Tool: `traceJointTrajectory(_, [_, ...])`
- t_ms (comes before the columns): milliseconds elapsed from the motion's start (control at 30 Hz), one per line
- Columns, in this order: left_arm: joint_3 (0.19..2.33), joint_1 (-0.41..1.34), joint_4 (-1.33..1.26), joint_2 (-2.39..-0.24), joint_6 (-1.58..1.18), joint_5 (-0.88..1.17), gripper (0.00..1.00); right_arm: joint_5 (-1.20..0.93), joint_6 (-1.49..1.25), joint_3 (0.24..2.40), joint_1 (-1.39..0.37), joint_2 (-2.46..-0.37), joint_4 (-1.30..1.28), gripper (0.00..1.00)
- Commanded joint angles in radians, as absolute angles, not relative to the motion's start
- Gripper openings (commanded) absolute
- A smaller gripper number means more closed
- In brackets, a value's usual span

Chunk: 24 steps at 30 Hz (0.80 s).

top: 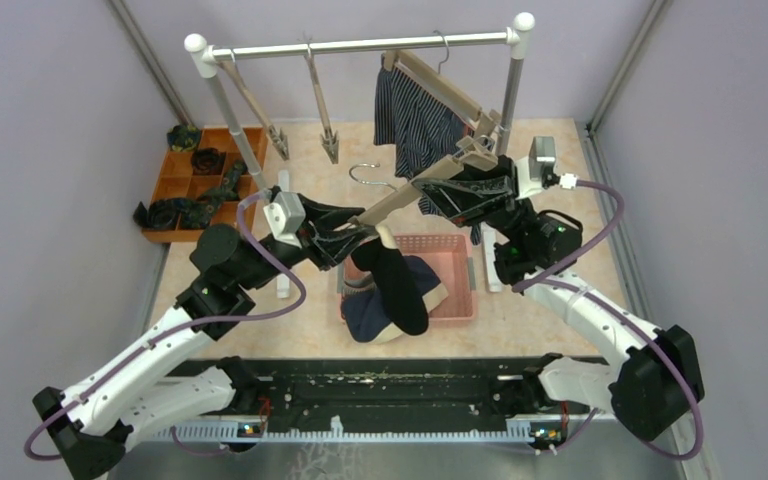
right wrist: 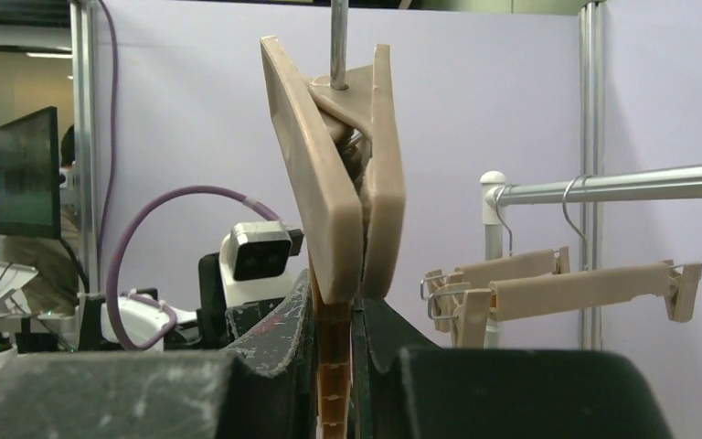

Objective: Remove the underwear clipped to the hanger
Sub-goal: Remove the underwear from the hanger.

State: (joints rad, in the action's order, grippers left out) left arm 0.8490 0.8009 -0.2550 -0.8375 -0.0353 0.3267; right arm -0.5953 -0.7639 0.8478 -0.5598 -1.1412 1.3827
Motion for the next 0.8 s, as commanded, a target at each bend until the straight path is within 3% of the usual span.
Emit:
traceJointTrajectory(0, [0.841,0.801,-0.291,-0.830,-0.021,0.321,0.42,-0.504,-0.805,0.867,-0.543,-1.162,1.516,0.00])
traceJointTrajectory(333, [0.834,0.799,-0.305,-0.828,-0.016,0.302,0.44,-0.429,-0.923,0.806,-0.471,-1.191,1.721,0.00])
traceJointTrajectory(767, [0.832,0.799,-0.346,-0.860,-0.036,0.343,0.44,-0.381,-0.902,0.775,-0.469,-1.140,1.723,0.00])
